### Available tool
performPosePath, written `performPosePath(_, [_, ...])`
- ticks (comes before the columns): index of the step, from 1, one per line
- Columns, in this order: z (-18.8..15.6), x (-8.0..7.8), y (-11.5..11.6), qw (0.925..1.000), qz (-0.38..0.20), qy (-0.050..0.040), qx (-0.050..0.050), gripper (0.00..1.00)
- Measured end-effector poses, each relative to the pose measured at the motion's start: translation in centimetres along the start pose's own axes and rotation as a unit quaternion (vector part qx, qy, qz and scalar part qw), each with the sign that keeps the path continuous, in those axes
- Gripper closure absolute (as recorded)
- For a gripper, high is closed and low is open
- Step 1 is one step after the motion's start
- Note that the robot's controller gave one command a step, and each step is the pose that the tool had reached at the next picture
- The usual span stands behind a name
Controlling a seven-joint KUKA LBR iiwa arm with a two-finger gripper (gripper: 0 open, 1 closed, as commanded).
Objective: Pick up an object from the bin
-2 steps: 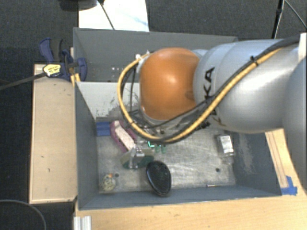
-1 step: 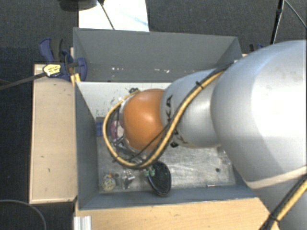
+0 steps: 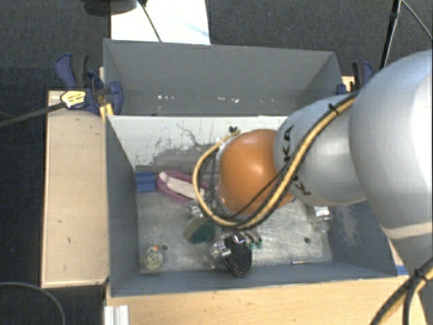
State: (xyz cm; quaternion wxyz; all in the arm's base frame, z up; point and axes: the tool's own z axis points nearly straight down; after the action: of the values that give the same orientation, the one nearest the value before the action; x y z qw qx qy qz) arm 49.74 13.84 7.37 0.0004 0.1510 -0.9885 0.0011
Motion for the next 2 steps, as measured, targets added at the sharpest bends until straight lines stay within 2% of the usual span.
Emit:
performPosePath(1, [-0.08,-0.21,0.45,1.0,0.001,-0.002,-0.002,1.0])
performPosePath(2, [-0.01,-0.12,0.42,1.0,0.002,-0.0006,-0.002,0.0])
